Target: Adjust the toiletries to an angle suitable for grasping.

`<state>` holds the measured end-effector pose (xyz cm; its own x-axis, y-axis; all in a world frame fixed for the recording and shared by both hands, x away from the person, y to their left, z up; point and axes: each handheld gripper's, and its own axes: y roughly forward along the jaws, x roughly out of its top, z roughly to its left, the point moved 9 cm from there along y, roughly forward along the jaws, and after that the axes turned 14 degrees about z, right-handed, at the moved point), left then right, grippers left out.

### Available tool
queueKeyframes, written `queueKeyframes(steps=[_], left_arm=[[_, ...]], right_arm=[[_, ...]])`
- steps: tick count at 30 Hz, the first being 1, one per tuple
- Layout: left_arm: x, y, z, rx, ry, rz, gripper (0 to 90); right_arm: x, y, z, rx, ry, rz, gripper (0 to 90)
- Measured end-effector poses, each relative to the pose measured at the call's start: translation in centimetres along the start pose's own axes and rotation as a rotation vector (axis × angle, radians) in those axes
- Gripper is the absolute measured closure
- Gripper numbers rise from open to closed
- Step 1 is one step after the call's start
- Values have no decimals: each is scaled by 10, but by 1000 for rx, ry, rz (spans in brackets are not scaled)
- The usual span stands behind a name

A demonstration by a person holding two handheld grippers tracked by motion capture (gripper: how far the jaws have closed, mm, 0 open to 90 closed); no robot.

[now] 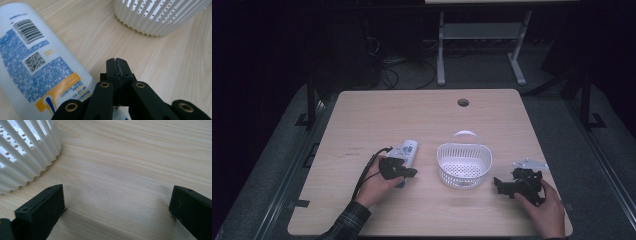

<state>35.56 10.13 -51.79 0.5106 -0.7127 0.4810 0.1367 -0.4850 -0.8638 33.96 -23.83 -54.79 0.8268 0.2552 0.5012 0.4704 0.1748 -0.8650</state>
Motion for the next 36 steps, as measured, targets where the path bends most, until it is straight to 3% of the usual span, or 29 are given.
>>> queueKeyframes(steps=[17, 29, 36], left_arm=[[-33, -28, 18, 63, -53, -7, 900], [-57, -50, 38, 136, -108, -15, 900], [-63, -51, 48, 150, -133, -8, 900]], right_arm=[[0, 0, 0, 0, 0, 0, 0], [0, 0, 0, 0, 0, 0, 0], [0, 0, 0, 1, -1, 0, 0]])
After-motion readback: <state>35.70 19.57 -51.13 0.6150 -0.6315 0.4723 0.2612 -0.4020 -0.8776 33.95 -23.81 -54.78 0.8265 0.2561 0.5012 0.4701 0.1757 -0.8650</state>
